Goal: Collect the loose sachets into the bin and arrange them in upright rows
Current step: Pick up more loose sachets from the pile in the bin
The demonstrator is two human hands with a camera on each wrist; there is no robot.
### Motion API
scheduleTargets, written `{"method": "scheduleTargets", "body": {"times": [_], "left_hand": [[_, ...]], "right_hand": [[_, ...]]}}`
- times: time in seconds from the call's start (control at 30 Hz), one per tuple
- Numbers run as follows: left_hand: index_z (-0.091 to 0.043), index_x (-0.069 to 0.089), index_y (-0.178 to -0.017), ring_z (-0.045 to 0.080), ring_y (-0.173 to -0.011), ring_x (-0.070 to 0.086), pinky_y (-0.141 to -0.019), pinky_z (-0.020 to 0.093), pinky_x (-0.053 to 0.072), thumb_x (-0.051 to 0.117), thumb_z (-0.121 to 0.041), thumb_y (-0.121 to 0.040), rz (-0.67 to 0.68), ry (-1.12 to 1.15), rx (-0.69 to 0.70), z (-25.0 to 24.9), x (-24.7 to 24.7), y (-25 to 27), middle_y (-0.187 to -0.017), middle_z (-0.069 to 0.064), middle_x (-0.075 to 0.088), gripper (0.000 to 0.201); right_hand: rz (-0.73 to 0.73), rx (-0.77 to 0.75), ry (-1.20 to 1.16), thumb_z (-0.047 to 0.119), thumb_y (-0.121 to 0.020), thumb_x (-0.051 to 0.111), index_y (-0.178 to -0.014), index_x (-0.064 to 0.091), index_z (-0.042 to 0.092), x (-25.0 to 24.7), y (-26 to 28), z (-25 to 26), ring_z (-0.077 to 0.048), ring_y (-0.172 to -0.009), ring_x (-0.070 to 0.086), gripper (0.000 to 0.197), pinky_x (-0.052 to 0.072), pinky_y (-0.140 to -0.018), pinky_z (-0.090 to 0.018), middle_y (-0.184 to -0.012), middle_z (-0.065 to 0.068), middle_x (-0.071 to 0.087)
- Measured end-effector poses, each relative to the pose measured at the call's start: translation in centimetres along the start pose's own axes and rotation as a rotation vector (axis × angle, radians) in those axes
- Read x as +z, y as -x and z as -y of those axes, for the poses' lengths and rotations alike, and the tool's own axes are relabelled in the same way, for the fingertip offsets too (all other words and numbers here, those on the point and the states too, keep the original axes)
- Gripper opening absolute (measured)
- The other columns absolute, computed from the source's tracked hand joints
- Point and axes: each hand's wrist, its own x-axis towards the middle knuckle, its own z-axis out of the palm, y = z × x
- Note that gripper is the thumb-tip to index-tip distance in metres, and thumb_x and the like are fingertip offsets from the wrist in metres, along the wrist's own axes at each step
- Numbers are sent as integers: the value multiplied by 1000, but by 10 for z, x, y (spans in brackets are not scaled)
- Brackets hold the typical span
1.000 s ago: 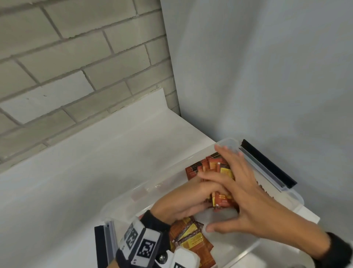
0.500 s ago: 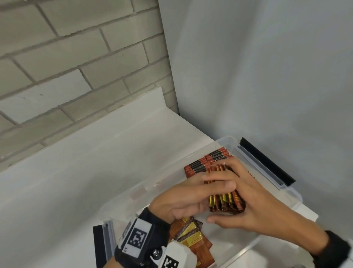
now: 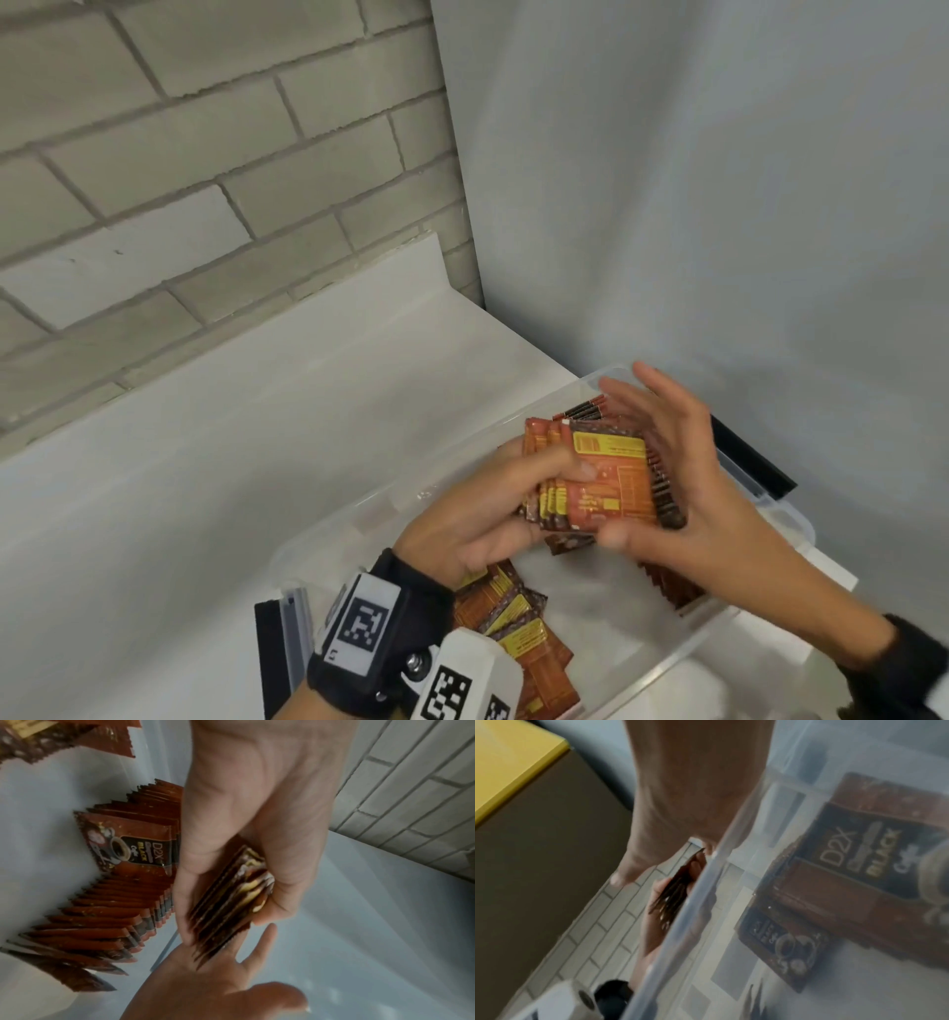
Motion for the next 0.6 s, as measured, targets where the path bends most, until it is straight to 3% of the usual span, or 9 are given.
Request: {"method": "scheduleTargets", "body": {"times": [0.07,0.17,0.27,0.33,0.43,0.6], "left_hand": [[-6,64,-108,23,-93,68,-86,33,55,59,-5,-75,-30,17,25,-2,-2,0,-106,15,70,34],[-7,64,-109,24,-98,67,-88,33,55,59,-5,-77,-47,24,53,-3,-3,0,-110,14,69,32],[-6,65,-110,27,-101,67,-90,35,54,63,-4,-76,-85,-19,70,-3,-5,-1,-113,17,68,34],[-6,64,-112,27,-100,67,-89,35,55,70,-3,-76,-103,-56,75,-3,-6,-1,-114,17,68,36],[-8,64,-115,25,-99,68,-87,32,55,67,-11,-78,-116,-76,82,-4,-5,-1,-112,15,69,37],[-13,63,-116,25,-106,65,-94,34,52,63,-27,-82,-110,-59,52,-5,-3,0,-116,13,68,37]], "right_hand": [[-81,66,-79,72,-66,67,-140,26,40,-3,-3,1,-5,-127,47,90,47,-96,-22,-135,18,48],[-164,190,-185,67,-66,68,-132,44,30,-7,-6,1,-2,-98,60,79,52,-75,-15,-111,11,62],[-159,240,-175,66,-60,74,-122,58,26,-9,-6,-1,-13,-89,65,77,53,-73,-17,-89,1,64],[-158,272,-191,50,-71,76,-117,63,22,-9,-7,0,-24,-91,67,56,54,-73,-18,-87,-9,64],[-198,302,-211,26,-74,66,-109,67,18,-10,-8,1,-25,-90,68,36,55,-72,-19,-84,-9,67],[-277,307,-248,22,-73,67,-101,69,17,-11,-8,-1,-17,-82,70,28,54,-70,-15,-84,-5,71]]}}
